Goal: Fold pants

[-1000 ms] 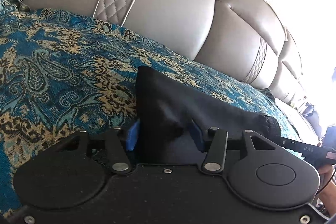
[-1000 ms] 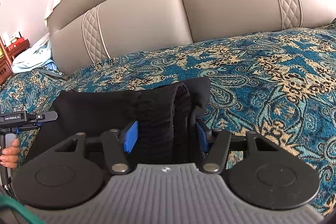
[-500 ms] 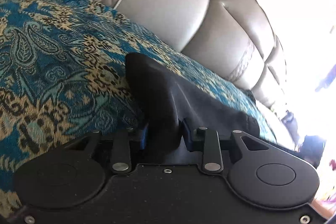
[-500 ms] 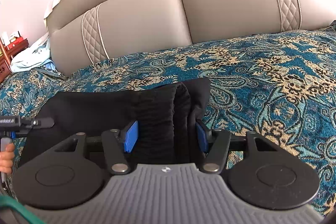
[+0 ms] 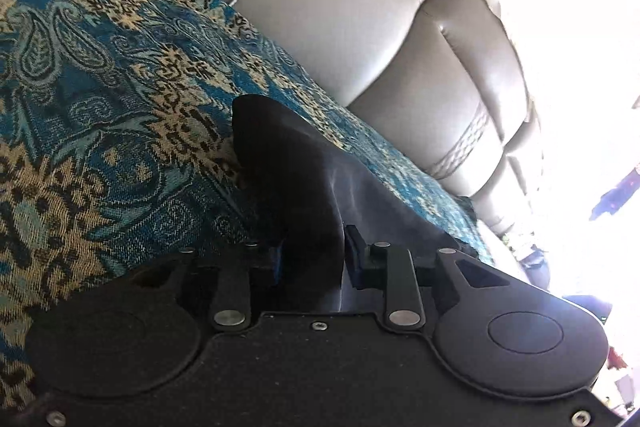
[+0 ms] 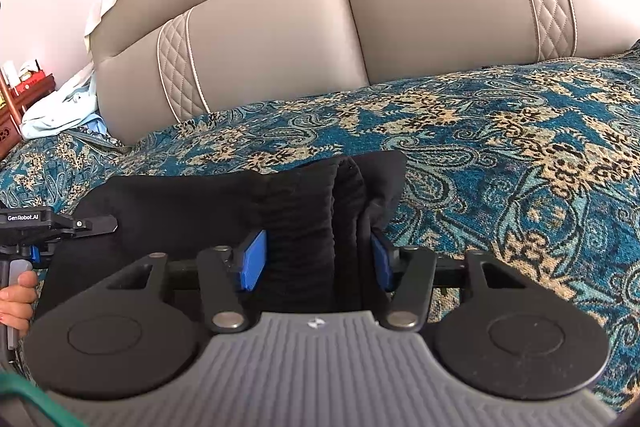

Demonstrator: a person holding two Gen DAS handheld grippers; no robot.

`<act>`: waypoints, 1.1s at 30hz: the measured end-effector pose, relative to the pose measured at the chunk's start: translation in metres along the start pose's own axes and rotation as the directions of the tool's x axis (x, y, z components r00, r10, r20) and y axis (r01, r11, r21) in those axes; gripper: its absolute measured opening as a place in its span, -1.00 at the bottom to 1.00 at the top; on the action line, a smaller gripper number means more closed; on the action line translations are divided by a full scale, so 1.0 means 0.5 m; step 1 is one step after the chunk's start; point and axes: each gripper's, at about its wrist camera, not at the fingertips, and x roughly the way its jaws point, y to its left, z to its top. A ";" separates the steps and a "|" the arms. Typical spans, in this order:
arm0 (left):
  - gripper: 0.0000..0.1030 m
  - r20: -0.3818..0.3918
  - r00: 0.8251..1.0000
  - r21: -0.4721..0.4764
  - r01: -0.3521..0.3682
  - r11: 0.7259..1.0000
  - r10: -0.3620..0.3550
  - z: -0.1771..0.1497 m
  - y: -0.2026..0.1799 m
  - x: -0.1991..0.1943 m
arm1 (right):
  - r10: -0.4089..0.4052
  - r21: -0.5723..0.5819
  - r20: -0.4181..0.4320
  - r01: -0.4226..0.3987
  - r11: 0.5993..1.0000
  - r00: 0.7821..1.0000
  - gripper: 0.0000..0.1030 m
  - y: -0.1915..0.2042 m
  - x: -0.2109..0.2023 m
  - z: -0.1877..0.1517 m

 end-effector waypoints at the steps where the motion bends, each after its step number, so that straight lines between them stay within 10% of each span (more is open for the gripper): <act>1: -0.62 0.008 0.999 0.023 -0.033 0.999 0.033 -0.004 -0.008 0.000 | 0.000 0.000 -0.002 0.000 1.000 1.000 0.04 0.003 0.002 0.002; 11: -0.82 0.139 0.954 0.084 -0.280 0.956 0.267 0.023 -0.052 -0.015 | 0.016 -0.028 -0.017 -0.016 0.999 1.000 -0.43 0.084 0.047 0.033; 25: -0.82 0.251 0.851 0.220 -0.515 0.828 0.462 0.170 -0.033 0.036 | 0.005 0.002 -0.010 -0.005 1.000 1.000 -0.46 0.201 0.203 0.124; 33: -0.80 0.249 0.825 0.217 -0.557 0.802 0.507 0.190 -0.012 0.091 | -0.019 -0.052 -0.015 0.018 0.999 1.000 -0.43 0.220 0.244 0.138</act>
